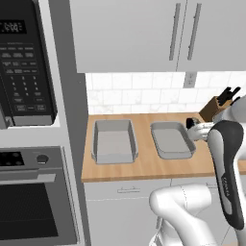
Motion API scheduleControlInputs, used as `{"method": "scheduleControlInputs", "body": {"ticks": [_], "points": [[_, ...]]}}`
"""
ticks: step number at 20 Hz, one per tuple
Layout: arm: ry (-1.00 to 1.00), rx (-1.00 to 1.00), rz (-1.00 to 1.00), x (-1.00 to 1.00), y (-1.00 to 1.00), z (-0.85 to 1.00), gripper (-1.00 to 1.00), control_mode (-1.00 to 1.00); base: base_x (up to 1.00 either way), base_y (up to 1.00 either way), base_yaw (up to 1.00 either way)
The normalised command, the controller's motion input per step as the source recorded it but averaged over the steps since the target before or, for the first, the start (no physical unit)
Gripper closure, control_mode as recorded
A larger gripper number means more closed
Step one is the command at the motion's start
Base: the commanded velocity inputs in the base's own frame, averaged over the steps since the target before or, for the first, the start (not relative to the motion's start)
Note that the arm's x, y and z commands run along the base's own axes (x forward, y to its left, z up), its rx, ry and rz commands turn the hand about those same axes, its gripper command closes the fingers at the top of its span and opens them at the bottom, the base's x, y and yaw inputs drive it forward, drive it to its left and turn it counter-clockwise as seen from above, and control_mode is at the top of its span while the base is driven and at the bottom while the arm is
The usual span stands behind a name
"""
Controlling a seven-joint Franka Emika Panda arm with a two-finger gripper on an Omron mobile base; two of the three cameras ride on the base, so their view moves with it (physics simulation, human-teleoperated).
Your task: Place one bell pepper and one fish in each tupperware on the nearby counter, to pack two identical lunches.
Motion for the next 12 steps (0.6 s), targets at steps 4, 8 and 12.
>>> {"method": "scheduleControlInputs", "body": {"ticks": [4,8,12], "points": [[0.0,0.0,0.08,0.99,-0.17,-0.69,1.0,-1.0,0.0,0.0,0.0],[0.0,0.0,0.06,0.98,-0.23,-0.63,1.0,-1.0,0.0,0.0,0.0],[0.13,0.0,0.01,1.0,-0.36,-0.48,1.0,-1.0,0.0,0.0,0.0]]}}
